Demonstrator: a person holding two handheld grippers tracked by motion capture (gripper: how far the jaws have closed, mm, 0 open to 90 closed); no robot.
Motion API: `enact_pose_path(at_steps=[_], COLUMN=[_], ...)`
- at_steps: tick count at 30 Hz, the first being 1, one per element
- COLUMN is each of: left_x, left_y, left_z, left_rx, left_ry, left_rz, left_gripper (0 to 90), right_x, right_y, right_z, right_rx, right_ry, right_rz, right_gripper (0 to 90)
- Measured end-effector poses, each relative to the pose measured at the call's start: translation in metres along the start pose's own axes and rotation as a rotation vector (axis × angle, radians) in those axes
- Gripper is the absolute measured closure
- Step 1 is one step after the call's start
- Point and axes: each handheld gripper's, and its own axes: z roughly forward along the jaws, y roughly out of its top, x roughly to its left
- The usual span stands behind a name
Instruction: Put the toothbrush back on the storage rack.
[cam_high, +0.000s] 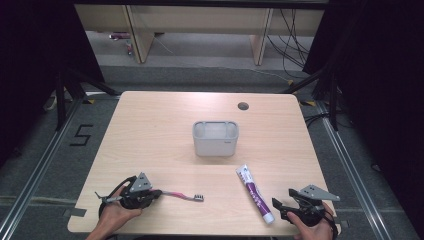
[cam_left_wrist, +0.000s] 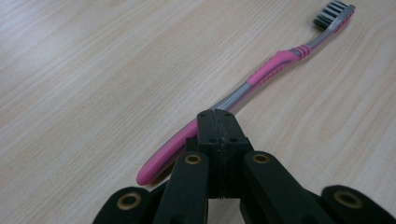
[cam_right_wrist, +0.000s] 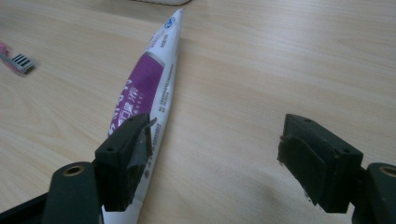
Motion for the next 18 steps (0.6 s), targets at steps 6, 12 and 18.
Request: enact_pose_path(at_steps=[6,12,18], left_x=[-0.001,-0.003,-0.002], left_y=[0.003,0.010,0.020], left_z=[-0.002,-0.006,-0.009], left_rx=[-0.013,0.007,0.032], left_ry=[-0.004,-0.014,-0.013], left_rz=[0.011,0.118,0.194], left_gripper=[89.1,82.2,76.3], right_x=[0.001,0.000,-0.001], right_y=[0.000,0.000,0.000], right_z=[-0.001,0.000,-0.001], right_rx=[0.003,-0.004,-0.014], right_ry=[0.002,0.002,-0.009], right_rz=[0.007,0.008,-0.021], right_gripper=[25.8,25.8,25.8])
